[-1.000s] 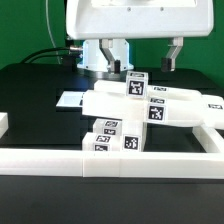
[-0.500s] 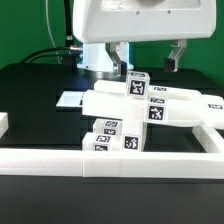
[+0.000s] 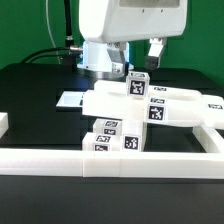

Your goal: Assemble chair

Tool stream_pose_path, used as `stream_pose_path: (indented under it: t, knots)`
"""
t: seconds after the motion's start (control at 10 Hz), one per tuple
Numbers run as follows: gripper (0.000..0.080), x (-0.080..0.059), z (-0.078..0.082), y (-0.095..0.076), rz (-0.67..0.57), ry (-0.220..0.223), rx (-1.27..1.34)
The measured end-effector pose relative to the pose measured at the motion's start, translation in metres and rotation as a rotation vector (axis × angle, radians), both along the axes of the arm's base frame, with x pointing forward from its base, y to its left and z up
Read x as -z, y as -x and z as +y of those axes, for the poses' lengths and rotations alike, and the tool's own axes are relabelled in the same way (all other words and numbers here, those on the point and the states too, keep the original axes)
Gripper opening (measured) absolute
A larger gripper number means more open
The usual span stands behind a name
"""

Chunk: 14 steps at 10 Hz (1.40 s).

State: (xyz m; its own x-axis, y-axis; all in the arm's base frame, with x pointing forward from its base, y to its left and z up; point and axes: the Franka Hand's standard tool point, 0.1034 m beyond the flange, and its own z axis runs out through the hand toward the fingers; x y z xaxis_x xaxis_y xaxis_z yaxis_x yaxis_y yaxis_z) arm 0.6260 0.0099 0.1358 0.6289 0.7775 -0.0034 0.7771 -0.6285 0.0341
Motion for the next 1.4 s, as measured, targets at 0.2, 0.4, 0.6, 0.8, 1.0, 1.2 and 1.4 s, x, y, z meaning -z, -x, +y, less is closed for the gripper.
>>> stream_pose_path:
  t: [0.2, 0.4, 0.6, 0.8, 1.0, 1.2, 1.4]
  knots:
    - [0.0648, 0.0009, 0.0015, -0.0025, -0.01, 0.019, -0.092]
    - [0.0648, 0.0029, -0.0002, -0.0023, -0.005, 0.035, -0.206]
    - [0.0648, 0.0057, -0.0011, 0.0001, 0.006, 0.057, -0.291]
    - [0.0648, 0.0068, -0.0027, 0.0006, 0.017, 0.088, -0.396]
    - [0.0648, 0.0091, -0.0021, 0.0016, 0.029, 0.106, -0.468]
    - [0.0608, 0.009, -0.0033, 0.0015, 0.028, 0.106, -0.459]
    - [0.0407, 0.009, -0.0037, 0.0015, 0.025, 0.105, -0.419]
